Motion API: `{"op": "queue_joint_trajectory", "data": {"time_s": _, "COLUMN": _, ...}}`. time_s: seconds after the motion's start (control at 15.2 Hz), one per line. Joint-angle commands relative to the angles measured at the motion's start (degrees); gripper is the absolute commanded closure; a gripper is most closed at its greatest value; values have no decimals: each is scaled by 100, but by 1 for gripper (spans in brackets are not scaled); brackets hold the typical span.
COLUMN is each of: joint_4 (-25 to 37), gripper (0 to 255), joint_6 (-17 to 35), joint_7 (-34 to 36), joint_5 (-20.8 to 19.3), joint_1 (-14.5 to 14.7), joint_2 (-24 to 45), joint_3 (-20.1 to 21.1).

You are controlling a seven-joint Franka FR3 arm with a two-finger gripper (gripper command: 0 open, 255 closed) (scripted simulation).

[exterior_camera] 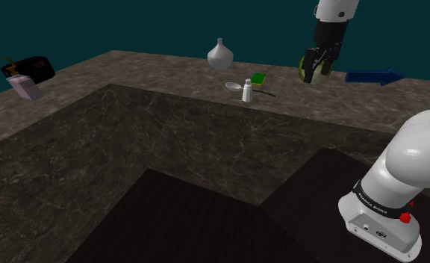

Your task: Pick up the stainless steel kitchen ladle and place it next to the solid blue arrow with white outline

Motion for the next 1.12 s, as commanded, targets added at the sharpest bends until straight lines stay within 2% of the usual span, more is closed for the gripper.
{"op": "queue_joint_trajectory", "data": {"time_s": 0.0, "joint_4": 0, "gripper": 0, "joint_6": 0, "joint_7": 0, "joint_5": 0, "joint_1": 0, "joint_2": 0, "joint_3": 0}}
{"op": "queue_joint_trajectory", "data": {"time_s": 0.53, "joint_4": 340, "gripper": 0, "joint_6": 1323, "joint_7": -1048, "joint_5": -361, "joint_1": 112, "joint_2": 1526, "joint_3": -541}}
{"op": "queue_joint_trajectory", "data": {"time_s": 1.06, "joint_4": 1194, "gripper": 0, "joint_6": 2351, "joint_7": -2096, "joint_5": -337, "joint_1": 267, "joint_2": 3256, "joint_3": -950}}
